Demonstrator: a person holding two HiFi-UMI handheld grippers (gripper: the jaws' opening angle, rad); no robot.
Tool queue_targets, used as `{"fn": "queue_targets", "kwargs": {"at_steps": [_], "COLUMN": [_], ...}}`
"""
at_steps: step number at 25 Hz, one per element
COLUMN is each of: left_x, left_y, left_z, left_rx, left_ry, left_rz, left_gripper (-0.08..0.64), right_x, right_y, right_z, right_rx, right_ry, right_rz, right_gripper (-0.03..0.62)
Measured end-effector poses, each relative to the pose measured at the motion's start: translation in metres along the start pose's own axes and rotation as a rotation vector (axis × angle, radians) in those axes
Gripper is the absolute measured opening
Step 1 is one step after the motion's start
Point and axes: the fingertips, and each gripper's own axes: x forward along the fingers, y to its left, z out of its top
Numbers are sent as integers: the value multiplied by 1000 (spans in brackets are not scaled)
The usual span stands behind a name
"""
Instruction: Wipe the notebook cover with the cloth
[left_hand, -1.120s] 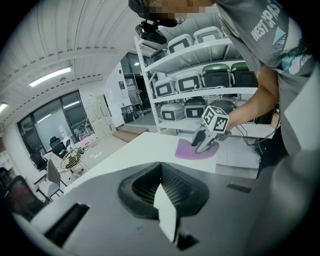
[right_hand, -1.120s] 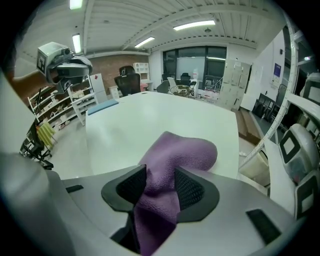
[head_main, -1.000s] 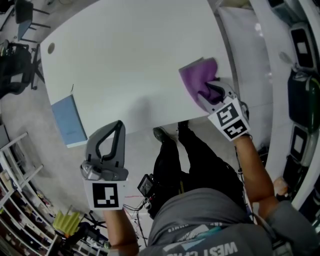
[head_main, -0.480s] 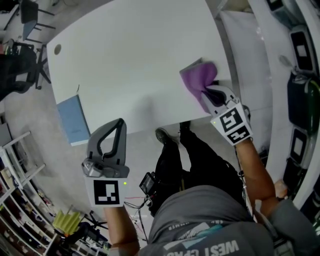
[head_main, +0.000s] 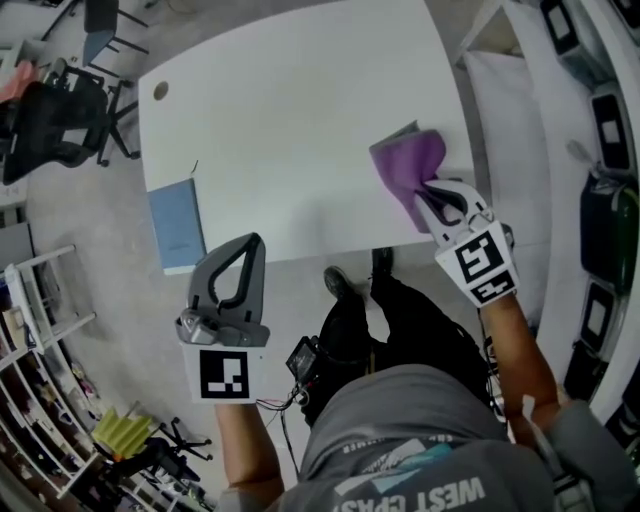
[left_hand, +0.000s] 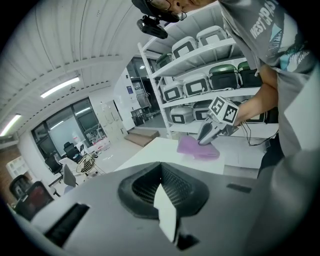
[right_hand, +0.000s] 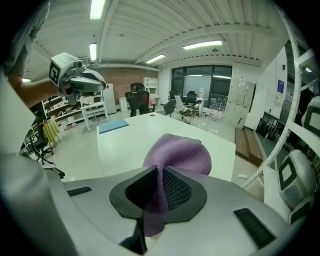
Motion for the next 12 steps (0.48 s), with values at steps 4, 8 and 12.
{"fn": "queue_targets", "kwargs": {"at_steps": [4,8,12], "left_x": [-23,-51,-81], "left_y": [12,26,40], "left_z": [-4,-17,-33], "left_rx": [-2,-14,-37], "left_ry": [-1,12,3], "left_rz": [64,122,188], "left_gripper": [3,3,3], "right_x": [1,6,11], "right_y": [12,31,52], "right_z": [26,58,89], "right_rx": [-59,-102,-165], "right_ry": [-31,-61,-81], "right_rz": [30,59,86], "right_gripper": [55,55,55]}}
